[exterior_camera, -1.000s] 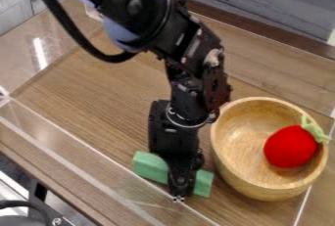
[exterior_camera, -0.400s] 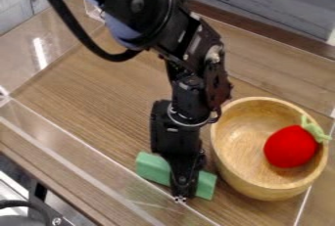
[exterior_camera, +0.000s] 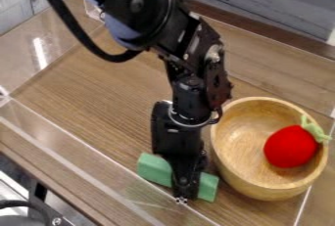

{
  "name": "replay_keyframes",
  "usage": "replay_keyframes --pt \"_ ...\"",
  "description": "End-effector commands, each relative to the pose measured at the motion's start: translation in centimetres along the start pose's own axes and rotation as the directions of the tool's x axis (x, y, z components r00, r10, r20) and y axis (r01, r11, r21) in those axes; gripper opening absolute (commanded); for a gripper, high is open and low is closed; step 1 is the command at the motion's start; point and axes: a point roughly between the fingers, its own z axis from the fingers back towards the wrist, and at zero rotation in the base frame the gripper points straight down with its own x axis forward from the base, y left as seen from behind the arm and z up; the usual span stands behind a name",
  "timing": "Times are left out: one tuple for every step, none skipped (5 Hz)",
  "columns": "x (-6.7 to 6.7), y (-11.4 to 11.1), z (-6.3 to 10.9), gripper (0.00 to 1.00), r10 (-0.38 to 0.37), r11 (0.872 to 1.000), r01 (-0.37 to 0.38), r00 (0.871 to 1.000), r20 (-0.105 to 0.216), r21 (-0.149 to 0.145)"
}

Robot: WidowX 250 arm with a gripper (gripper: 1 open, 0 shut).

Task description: Put the green block in the brown bowl

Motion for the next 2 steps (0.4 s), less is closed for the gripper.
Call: replay_keyframes --pt "0.67 -0.1 0.21 0.0 -0.005 1.0 0.005 1.0 -0.012 0.013" --pt "1.39 -0.4 0.32 0.0 -0.023 1.0 0.023 1.0 -0.021 0.016"
